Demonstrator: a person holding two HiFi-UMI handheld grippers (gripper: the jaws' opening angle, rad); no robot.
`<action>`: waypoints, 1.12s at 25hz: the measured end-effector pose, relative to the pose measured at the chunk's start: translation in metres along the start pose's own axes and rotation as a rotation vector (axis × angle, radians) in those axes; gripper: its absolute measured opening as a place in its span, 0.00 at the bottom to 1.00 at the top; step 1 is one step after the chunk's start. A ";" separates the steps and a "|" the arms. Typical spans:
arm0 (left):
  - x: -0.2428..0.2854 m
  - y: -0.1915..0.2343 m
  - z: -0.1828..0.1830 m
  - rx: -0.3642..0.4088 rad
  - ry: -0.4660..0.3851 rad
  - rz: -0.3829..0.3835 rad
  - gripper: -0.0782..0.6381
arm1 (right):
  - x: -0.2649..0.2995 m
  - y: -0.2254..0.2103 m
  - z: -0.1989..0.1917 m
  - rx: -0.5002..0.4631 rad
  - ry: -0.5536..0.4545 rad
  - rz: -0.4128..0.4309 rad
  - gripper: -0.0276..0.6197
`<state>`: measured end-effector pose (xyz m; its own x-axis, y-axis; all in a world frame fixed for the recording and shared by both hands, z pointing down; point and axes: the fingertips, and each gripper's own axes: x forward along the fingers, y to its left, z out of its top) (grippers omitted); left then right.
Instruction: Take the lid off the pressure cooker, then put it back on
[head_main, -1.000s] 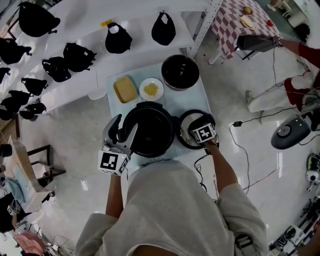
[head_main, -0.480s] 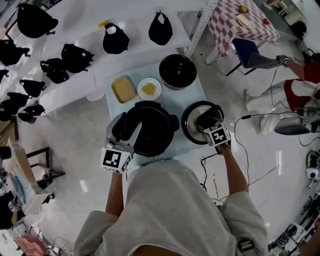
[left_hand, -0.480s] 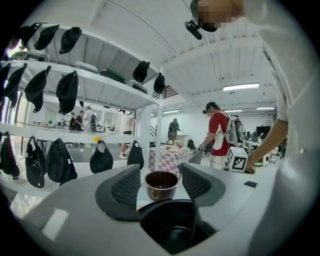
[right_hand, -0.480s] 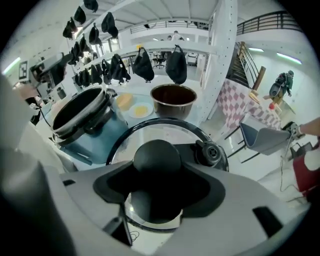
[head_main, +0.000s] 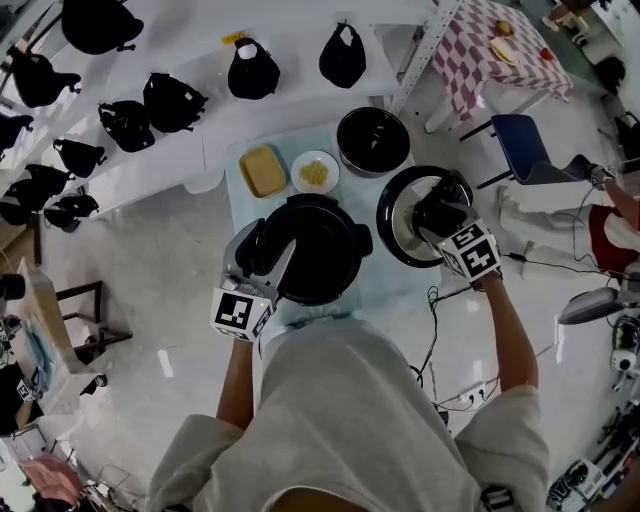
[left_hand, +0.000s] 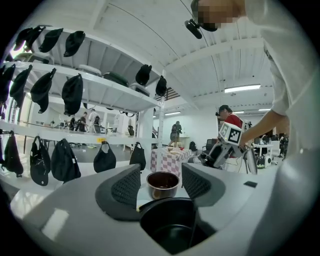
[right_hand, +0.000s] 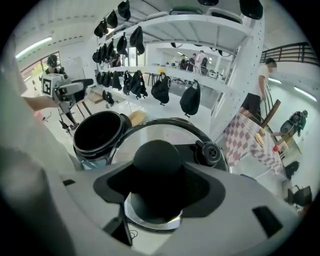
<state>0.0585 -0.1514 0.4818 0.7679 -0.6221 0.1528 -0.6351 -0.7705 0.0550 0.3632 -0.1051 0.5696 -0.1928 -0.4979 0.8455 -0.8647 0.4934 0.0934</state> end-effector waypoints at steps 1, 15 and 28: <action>-0.003 0.001 0.000 -0.002 -0.003 0.005 0.45 | -0.003 0.003 0.010 -0.021 -0.008 0.009 0.46; -0.044 0.015 -0.002 -0.022 -0.033 0.073 0.45 | 0.004 0.107 0.092 -0.333 0.058 0.216 0.46; -0.070 0.042 -0.011 -0.040 -0.036 0.132 0.45 | 0.039 0.198 0.116 -0.443 0.154 0.369 0.46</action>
<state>-0.0230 -0.1391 0.4841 0.6794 -0.7229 0.1258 -0.7331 -0.6758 0.0759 0.1306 -0.1091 0.5599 -0.3453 -0.1441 0.9274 -0.4714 0.8811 -0.0386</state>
